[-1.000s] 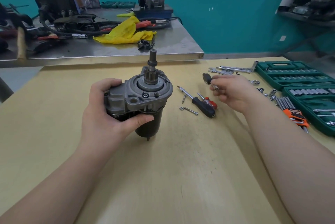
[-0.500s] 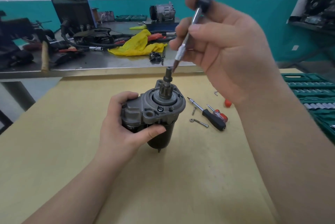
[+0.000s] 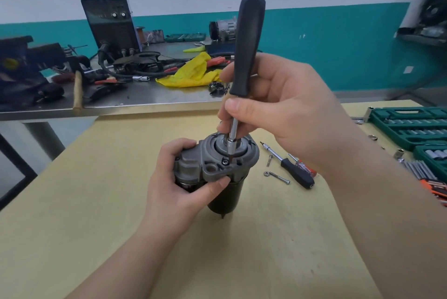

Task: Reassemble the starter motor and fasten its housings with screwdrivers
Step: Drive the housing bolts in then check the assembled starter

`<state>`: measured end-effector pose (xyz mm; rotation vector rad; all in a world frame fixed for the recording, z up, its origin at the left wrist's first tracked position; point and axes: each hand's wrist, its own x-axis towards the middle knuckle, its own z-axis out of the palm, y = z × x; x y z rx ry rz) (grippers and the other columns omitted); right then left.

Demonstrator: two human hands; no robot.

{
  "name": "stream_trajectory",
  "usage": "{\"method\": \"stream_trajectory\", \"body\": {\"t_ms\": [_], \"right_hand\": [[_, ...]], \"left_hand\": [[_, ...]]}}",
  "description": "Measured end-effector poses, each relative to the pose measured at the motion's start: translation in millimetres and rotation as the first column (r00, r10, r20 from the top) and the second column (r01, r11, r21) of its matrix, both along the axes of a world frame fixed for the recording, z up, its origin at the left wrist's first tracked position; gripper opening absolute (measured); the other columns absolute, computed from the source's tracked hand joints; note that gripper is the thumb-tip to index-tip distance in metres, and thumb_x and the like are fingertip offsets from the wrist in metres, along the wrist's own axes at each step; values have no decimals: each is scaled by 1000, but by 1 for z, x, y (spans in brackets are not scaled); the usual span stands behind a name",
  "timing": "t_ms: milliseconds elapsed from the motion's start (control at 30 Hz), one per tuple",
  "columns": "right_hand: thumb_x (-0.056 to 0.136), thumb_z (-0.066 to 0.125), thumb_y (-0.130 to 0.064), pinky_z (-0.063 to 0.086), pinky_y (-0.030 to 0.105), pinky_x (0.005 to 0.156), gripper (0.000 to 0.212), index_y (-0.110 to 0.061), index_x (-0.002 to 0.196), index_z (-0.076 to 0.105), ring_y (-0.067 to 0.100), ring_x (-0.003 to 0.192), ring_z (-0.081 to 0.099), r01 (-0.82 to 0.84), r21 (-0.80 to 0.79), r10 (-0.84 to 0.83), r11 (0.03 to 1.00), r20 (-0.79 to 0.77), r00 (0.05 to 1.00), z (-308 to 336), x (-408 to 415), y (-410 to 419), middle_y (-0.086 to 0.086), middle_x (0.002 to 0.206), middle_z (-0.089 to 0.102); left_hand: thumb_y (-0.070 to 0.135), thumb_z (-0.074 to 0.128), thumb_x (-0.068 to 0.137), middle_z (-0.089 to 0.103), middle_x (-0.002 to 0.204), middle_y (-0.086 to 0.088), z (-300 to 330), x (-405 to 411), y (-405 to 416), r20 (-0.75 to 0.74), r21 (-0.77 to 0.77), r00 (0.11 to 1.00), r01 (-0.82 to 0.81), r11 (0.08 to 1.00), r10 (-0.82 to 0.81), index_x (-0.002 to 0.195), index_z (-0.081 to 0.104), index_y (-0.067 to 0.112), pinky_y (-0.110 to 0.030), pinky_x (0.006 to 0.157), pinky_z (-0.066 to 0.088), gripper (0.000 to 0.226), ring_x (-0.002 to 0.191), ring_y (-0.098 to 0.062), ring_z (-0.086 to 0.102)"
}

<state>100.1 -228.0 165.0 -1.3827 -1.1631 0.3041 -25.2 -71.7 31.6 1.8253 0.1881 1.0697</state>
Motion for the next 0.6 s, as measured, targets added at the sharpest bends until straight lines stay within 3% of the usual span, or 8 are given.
{"method": "stream_trajectory", "body": {"t_ms": [200, 600], "right_hand": [[98, 71, -2, 68, 43, 73, 27, -22, 114, 64, 22, 83, 81, 42, -27, -41, 999, 42, 998, -3, 0, 2, 3, 93, 79], [96, 74, 3, 68, 41, 76, 30, -20, 113, 66, 22, 84, 81, 44, 0, -44, 999, 54, 998, -4, -2, 1, 8, 94, 79]], "left_hand": [[43, 93, 61, 74, 115, 20, 0, 0, 0, -1, -14, 1000, 2, 1000, -2, 117, 57, 53, -12, 82, 55, 67, 101, -5, 75], [42, 93, 60, 73, 114, 22, 2, 0, -1, 8, -31, 1000, 13, 999, -13, 115, 58, 53, -12, 82, 55, 66, 99, -3, 74]]}}
